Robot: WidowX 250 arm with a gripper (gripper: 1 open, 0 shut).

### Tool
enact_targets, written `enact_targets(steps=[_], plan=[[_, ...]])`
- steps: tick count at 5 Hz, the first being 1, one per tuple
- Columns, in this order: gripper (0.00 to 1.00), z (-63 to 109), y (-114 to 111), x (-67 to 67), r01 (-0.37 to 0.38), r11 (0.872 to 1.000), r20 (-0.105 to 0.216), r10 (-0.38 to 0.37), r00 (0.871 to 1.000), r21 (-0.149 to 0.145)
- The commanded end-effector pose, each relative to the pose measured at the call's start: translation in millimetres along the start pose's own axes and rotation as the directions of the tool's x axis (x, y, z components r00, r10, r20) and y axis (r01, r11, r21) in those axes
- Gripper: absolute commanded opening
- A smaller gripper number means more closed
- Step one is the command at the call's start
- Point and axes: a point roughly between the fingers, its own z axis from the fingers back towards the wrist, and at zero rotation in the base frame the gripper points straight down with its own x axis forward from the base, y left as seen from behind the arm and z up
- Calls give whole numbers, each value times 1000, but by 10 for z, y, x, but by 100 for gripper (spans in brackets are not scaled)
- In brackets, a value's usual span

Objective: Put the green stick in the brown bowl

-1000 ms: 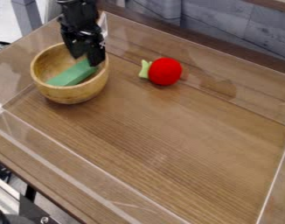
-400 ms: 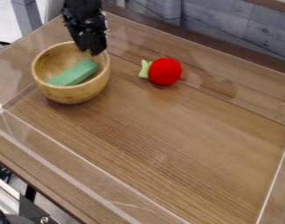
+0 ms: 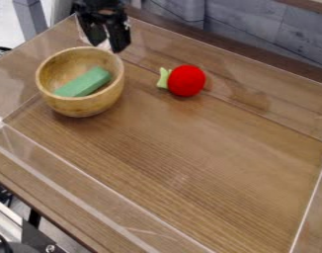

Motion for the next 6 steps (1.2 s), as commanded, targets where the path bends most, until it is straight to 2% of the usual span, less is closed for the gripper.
enact_targets(steps=[1,2,4,6], plan=[[0,171,-109,46,24,999,56,-26,998,40],[100,153,-210,60,22,999,61,-25,998,39],[100,108,-450,127,-16,999,78,13,997,45],[100,83,-339,200,60,995,75,-66,995,80]])
